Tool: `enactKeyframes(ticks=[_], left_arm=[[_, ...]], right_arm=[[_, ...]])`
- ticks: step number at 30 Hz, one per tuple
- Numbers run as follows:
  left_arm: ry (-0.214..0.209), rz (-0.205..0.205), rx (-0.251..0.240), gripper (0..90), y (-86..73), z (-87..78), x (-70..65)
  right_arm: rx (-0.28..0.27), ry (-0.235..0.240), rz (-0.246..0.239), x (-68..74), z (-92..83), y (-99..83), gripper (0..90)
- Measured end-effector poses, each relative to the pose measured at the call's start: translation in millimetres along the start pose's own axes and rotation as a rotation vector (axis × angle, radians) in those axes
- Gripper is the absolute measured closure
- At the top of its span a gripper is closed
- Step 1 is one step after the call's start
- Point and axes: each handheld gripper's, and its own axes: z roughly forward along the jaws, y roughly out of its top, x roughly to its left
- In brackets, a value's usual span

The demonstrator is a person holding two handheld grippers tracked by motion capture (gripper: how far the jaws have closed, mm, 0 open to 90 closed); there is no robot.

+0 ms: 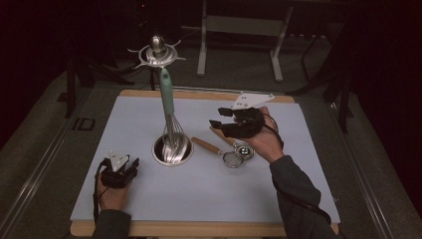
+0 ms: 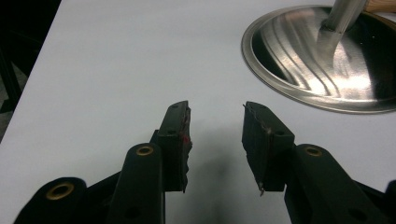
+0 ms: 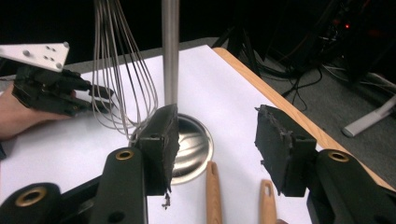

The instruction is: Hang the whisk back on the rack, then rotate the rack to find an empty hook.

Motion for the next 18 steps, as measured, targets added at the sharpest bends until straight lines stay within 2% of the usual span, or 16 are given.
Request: enactKeyframes(ticks=[6, 12, 18], left_arm=[[-0.001, -0.001, -0.001, 63.6, 0.0, -0.3, 0.1], [-0.009, -0.005, -0.021, 69.4, -0.8, -2.1, 0.8], [-0.020, -0.022, -0.027, 83.2, -0.7, -3.5, 3.0]], right_arm=[[0.016, -0.016, 0.029, -6.2, -4.0, -16.5, 48.4], [0.035, -0.037, 0.062, -14.5, -8.0, -32.6, 48.3], [0.043, -0.060, 0.069, -17.5, -16.1, -43.9, 48.4]])
